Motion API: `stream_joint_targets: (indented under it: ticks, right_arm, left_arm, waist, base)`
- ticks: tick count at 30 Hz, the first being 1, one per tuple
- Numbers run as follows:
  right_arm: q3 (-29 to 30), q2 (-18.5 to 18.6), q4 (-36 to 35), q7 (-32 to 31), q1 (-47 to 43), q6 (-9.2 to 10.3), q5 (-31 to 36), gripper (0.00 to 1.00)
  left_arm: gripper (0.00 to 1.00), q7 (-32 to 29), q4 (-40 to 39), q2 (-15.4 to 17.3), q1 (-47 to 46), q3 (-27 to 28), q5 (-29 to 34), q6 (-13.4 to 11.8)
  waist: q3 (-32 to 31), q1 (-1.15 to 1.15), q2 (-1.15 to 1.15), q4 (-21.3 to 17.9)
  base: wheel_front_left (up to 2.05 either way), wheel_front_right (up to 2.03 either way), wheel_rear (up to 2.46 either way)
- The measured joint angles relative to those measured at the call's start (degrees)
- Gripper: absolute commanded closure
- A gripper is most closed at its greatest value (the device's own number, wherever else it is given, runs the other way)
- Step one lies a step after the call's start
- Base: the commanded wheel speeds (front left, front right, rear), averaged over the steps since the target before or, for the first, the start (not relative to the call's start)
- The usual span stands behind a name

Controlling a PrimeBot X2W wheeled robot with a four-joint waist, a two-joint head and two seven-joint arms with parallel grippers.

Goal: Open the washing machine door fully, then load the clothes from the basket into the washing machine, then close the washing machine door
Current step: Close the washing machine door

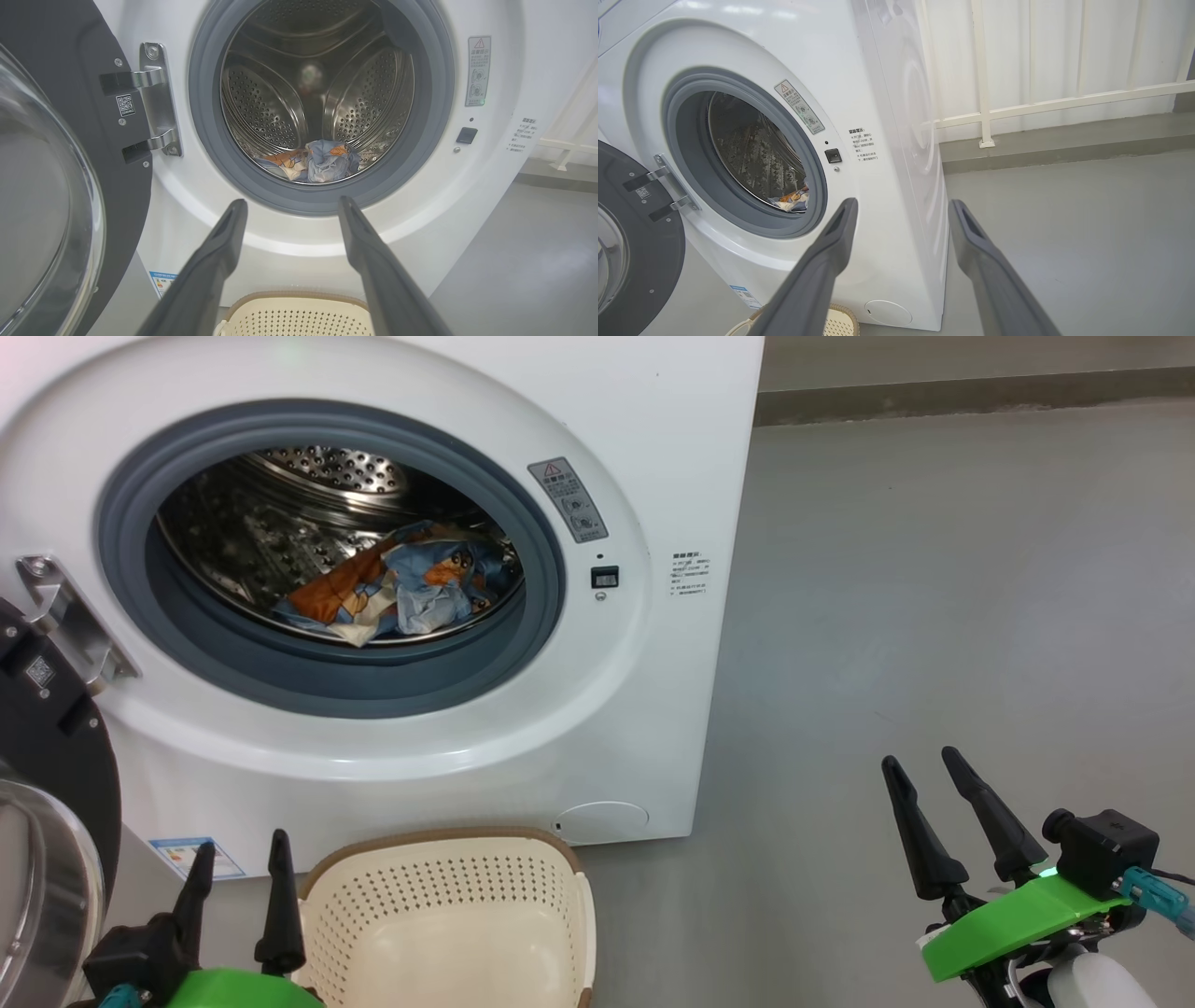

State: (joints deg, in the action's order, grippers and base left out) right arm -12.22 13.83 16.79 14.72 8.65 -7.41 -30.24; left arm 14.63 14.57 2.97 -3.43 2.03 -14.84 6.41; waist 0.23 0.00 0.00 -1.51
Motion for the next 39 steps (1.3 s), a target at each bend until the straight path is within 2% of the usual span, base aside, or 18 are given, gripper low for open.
stream_joint_targets:
  ticks: [17,39]
  right_arm:
    - [0.42,-0.05,-0.04,0.0,0.0,0.0,0.0,0.0]
    - [0.43,-0.6,0.1,0.0,0.0,0.0,0.0,0.0]
  left_arm:
    - [0.0,0.0,-0.98,-0.35,0.0,1.18,-0.03,0.49]
    - [0.0,0.0,-1.55,-0.6,0.01,1.62,-0.09,0.92]
  waist:
    - [0.2,0.0,0.0,-0.2]
    - [0.05,0.0,0.0,-0.02]
  base:
    - [-0.1,0.08,0.02]
    - [-1.52,1.39,0.12]
